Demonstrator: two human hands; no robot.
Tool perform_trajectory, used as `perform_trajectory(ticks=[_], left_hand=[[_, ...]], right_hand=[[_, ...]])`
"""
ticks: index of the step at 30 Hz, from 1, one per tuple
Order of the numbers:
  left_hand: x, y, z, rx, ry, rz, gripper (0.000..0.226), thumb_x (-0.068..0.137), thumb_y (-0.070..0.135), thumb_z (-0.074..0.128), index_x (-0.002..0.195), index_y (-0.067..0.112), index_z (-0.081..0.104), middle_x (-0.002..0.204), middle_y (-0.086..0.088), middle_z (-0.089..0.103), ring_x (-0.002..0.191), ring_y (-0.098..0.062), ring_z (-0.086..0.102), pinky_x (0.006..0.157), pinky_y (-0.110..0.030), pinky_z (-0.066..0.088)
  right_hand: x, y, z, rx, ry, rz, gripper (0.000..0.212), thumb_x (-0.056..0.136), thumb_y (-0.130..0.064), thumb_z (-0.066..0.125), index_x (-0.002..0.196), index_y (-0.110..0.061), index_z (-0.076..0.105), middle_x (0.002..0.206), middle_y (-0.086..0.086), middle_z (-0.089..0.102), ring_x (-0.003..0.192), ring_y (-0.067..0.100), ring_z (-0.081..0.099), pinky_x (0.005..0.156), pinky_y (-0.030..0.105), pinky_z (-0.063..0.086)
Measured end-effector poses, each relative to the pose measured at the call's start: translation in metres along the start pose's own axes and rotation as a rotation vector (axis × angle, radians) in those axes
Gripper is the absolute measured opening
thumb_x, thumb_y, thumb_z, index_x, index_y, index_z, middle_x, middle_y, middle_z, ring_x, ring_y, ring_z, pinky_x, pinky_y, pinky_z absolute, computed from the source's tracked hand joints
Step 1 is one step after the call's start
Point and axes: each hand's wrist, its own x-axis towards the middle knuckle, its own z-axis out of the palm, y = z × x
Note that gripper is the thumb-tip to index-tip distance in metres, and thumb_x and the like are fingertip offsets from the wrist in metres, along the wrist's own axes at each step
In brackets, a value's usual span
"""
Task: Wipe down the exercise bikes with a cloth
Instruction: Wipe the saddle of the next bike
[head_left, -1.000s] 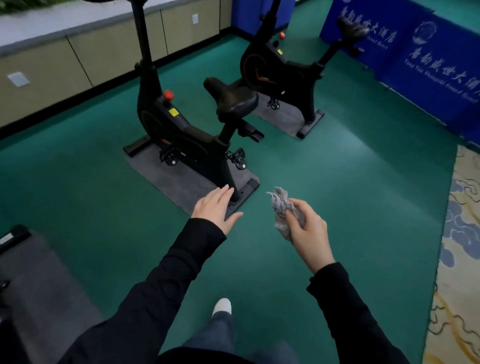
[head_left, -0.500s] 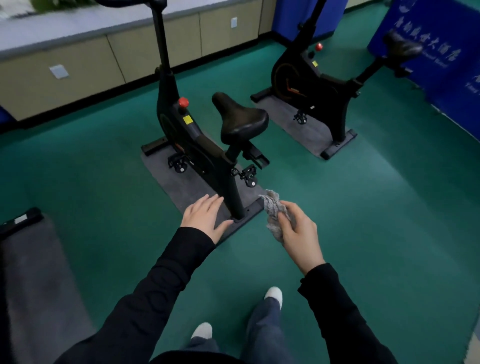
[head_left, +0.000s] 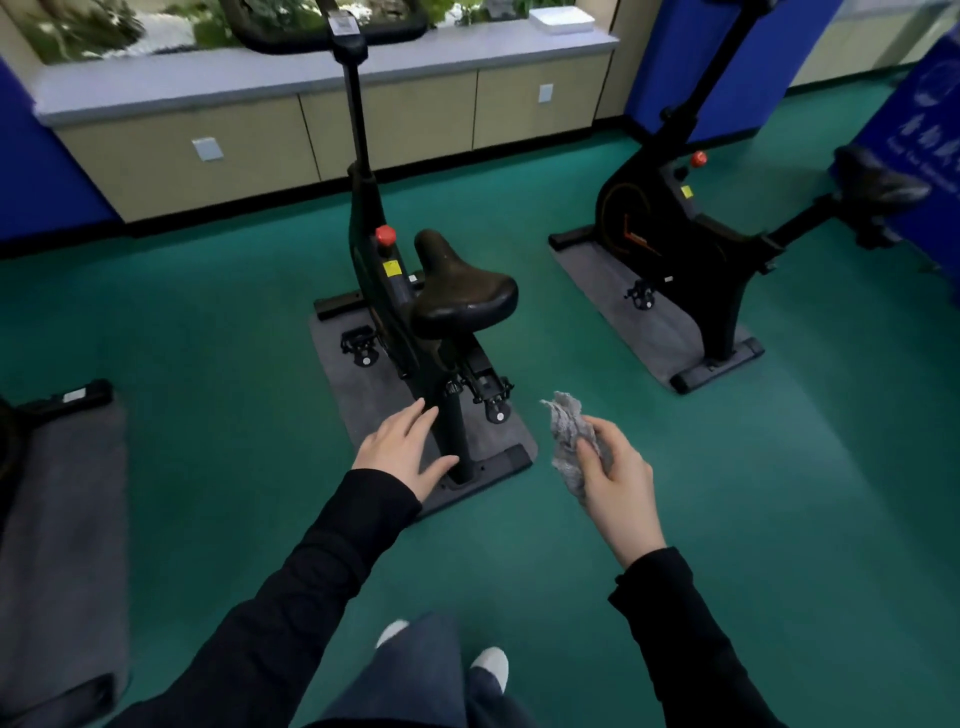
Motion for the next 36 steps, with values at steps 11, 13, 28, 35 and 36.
perform_trajectory(ticks=[11, 13, 28, 35, 36], left_hand=[[0.072, 0.002, 0.006, -0.066, 0.043, -0.149, 0.072, 0.091, 0.055, 0.044, 0.149, 0.021, 0.016, 0.157, 0.004, 0.013, 0.142, -0.016, 0.016, 0.111, -0.036, 0.022], [0.091, 0.000, 0.007, -0.093, 0.053, -0.183, 0.073, 0.091, 0.055, 0.045, 0.149, 0.021, 0.017, 0.157, 0.004, 0.014, 0.142, -0.016, 0.017, 0.111, -0.036, 0.023], [0.190, -0.033, 0.012, -0.295, 0.104, -0.409, 0.086, 0.084, 0.057, 0.055, 0.149, 0.020, 0.013, 0.156, 0.002, 0.017, 0.142, -0.017, 0.018, 0.111, -0.038, 0.022], [0.220, -0.032, 0.021, -0.370, 0.154, -0.453, 0.092, 0.080, 0.059, 0.059, 0.149, 0.022, 0.012, 0.156, 0.003, 0.017, 0.141, -0.017, 0.019, 0.111, -0.040, 0.023], [0.223, -0.032, 0.023, -0.381, 0.165, -0.463, 0.092, 0.080, 0.059, 0.060, 0.149, 0.022, 0.013, 0.156, 0.003, 0.017, 0.141, -0.017, 0.019, 0.111, -0.041, 0.023]], right_hand=[[0.101, 0.007, 0.006, -0.028, -0.148, -0.042, 0.025, 0.096, -0.012, 0.051, 0.120, -0.015, 0.059, 0.112, -0.003, 0.066, 0.104, 0.004, 0.061, 0.082, 0.008, 0.043], [0.124, 0.003, 0.011, -0.039, -0.174, -0.055, 0.025, 0.096, -0.013, 0.051, 0.119, -0.017, 0.059, 0.111, -0.004, 0.066, 0.103, 0.005, 0.061, 0.084, 0.016, 0.047], [0.235, -0.006, 0.070, -0.099, -0.291, -0.119, 0.024, 0.096, -0.012, 0.051, 0.117, -0.019, 0.059, 0.112, -0.006, 0.063, 0.106, 0.005, 0.058, 0.092, 0.025, 0.046], [0.278, -0.010, 0.084, -0.129, -0.336, -0.223, 0.025, 0.095, -0.010, 0.052, 0.118, -0.014, 0.060, 0.114, -0.002, 0.064, 0.108, 0.009, 0.058, 0.094, 0.028, 0.047], [0.286, -0.011, 0.086, -0.133, -0.350, -0.246, 0.025, 0.095, -0.010, 0.052, 0.118, -0.015, 0.060, 0.115, -0.003, 0.063, 0.109, 0.009, 0.058, 0.094, 0.027, 0.046]])
